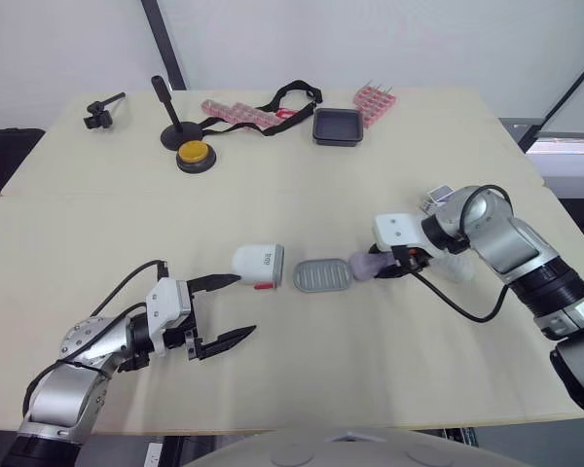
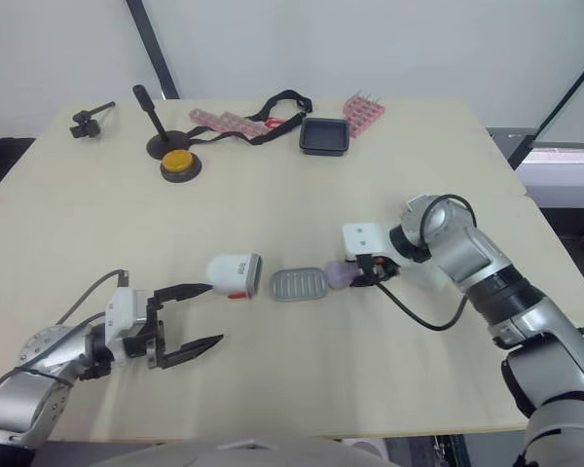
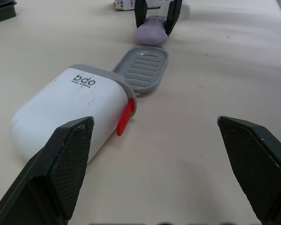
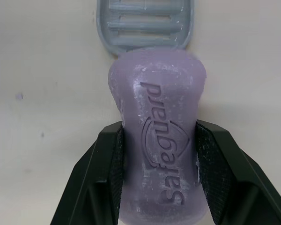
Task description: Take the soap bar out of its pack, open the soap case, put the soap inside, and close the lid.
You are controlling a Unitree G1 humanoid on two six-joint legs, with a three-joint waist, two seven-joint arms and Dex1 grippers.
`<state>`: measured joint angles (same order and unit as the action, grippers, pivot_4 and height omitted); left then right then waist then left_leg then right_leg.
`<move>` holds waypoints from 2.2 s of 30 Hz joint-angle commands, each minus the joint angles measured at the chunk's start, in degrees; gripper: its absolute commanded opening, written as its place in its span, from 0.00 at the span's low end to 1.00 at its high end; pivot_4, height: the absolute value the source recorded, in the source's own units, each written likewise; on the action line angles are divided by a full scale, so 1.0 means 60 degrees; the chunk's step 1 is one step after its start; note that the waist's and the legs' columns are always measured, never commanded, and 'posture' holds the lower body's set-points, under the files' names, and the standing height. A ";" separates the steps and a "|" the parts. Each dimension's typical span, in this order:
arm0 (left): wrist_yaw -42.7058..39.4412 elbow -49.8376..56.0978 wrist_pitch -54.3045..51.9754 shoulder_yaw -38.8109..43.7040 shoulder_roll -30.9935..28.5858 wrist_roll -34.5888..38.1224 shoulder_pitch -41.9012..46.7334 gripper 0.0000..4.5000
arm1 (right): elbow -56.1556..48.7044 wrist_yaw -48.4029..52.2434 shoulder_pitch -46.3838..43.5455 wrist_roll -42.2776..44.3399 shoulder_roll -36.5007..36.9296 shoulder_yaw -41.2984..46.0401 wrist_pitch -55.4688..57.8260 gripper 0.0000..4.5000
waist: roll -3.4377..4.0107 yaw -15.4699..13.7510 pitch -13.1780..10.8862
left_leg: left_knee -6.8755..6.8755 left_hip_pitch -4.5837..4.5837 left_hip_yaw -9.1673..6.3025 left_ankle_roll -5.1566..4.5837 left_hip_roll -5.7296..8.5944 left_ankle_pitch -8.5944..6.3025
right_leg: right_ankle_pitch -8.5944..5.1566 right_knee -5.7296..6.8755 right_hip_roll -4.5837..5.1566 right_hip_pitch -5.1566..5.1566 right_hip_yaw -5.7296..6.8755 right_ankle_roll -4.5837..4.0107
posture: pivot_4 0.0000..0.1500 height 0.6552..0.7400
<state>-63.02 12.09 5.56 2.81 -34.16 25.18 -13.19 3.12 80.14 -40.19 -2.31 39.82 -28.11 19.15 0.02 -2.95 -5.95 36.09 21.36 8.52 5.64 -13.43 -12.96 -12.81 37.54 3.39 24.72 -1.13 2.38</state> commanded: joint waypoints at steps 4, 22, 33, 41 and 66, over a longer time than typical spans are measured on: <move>-0.0001 0.0386 -0.0025 0.0494 -0.0158 0.0333 -0.0322 1.00 | -0.2490 -0.0423 -0.0659 0.0415 -0.0706 -0.0037 0.3102 0.38 | -0.0005 -0.0047 0.0003 | 0.0001 -0.0002 -0.0003 0.0003 -0.0001 0.0001 | 0.0002 0.0005 -0.0004 0.0006 0.0003 0.0004 | 1.00 0.87; 0.0288 0.1082 -0.0464 0.0401 -0.0139 0.0401 -0.0683 1.00 | -0.2591 -0.1461 -0.1091 -0.0106 -0.1374 -0.1861 0.4242 0.38 | -0.0004 -0.0059 0.0003 | -0.0036 -0.0025 -0.0007 0.0129 0.0002 0.0052 | 0.0024 0.0002 -0.0005 0.0001 0.0001 0.0041 | 1.00 0.87; 0.0467 0.1005 -0.0386 0.0302 -0.0057 0.0240 -0.0594 1.00 | -0.2636 -0.1601 -0.1080 -0.0019 -0.1341 -0.1776 0.4252 0.99 | -0.0005 -0.0044 0.0003 | -0.0039 -0.0026 -0.0008 0.0136 0.0001 0.0056 | 0.0025 0.0003 -0.0007 0.0001 0.0001 0.0044 | 1.00 0.87; 0.0311 0.0685 -0.0563 0.0077 -0.0245 0.0087 0.0312 1.00 | -0.3646 -0.1984 0.0183 0.1420 -0.0992 0.0450 0.4379 0.99 | -0.0010 -0.0169 0.0006 | -0.0038 -0.0026 -0.0010 0.0137 0.0002 0.0057 | 0.0027 0.0002 -0.0005 -0.0003 -0.0005 0.0046 | 1.00 0.87; -0.1959 -0.3367 -0.0765 -0.2329 -0.0855 -0.2153 0.6002 1.00 | -0.4825 -0.2247 0.5865 0.3962 0.0235 0.4406 0.0121 0.99 | -0.0018 -0.0254 0.0015 | -0.0033 -0.0001 -0.0013 0.0076 0.0006 0.0037 | 0.0004 0.0018 0.0005 -0.0013 -0.0023 0.0008 | 1.00 0.87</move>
<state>-73.67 -7.02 1.37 -11.35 -38.40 12.77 21.37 -24.06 66.91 -5.05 20.09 40.66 -2.62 20.97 -0.09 -4.47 -5.86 35.90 21.34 8.43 6.09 -13.39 -12.74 -12.79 37.65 3.41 24.64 -1.26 2.43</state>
